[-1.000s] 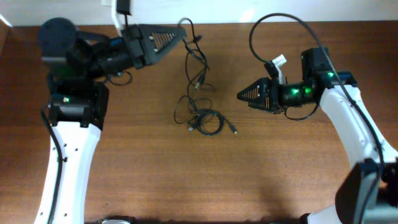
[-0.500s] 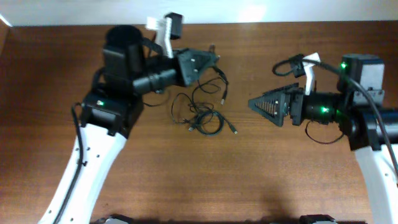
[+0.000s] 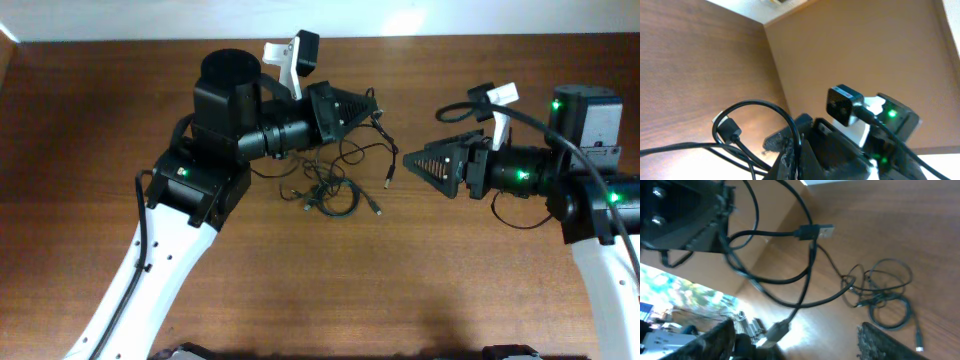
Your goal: Untangle cables
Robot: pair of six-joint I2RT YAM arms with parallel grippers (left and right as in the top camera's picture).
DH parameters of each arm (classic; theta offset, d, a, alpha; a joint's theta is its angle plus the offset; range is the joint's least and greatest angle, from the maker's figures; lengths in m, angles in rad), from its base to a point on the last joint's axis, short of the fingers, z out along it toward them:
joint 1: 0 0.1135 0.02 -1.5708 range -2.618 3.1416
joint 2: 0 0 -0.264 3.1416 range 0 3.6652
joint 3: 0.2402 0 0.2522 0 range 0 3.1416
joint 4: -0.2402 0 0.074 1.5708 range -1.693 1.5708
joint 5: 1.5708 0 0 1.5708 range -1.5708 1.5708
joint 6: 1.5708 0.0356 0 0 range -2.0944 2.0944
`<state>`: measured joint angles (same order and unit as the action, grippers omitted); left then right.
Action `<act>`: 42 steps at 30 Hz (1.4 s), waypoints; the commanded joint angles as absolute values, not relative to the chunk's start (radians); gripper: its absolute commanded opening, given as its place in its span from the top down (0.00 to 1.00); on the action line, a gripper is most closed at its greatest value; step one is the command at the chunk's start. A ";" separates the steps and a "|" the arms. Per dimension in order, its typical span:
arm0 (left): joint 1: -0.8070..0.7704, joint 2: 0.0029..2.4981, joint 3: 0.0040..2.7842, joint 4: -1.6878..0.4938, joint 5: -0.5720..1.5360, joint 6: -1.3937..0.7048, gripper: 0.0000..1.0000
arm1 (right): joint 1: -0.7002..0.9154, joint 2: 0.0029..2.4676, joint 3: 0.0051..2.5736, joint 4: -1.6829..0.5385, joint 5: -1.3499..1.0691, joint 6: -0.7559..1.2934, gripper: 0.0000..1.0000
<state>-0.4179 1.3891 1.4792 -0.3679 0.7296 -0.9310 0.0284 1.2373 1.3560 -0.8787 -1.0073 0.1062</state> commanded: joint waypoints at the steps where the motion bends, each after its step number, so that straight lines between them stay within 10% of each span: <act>1: -0.417 1.380 1.489 -0.356 0.801 -1.051 1.00 | 0.027 1.237 1.369 -0.875 -0.949 0.088 0.35; 19: -0.417 1.380 1.488 -0.353 0.752 -1.200 1.00 | 0.185 1.237 1.369 -0.795 -0.848 0.060 0.35; 31: -0.416 1.380 1.488 -0.353 0.751 -1.200 1.00 | 0.185 1.237 1.369 -0.785 -0.825 0.060 0.96; 42: -0.416 1.380 1.488 -0.485 0.284 -1.030 0.89 | 0.183 1.237 1.369 -0.832 -0.659 0.208 0.96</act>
<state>-0.4187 1.3891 1.4799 -0.4088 0.5957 -1.1263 0.1802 1.2381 1.3560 -0.8139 -0.7681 0.1307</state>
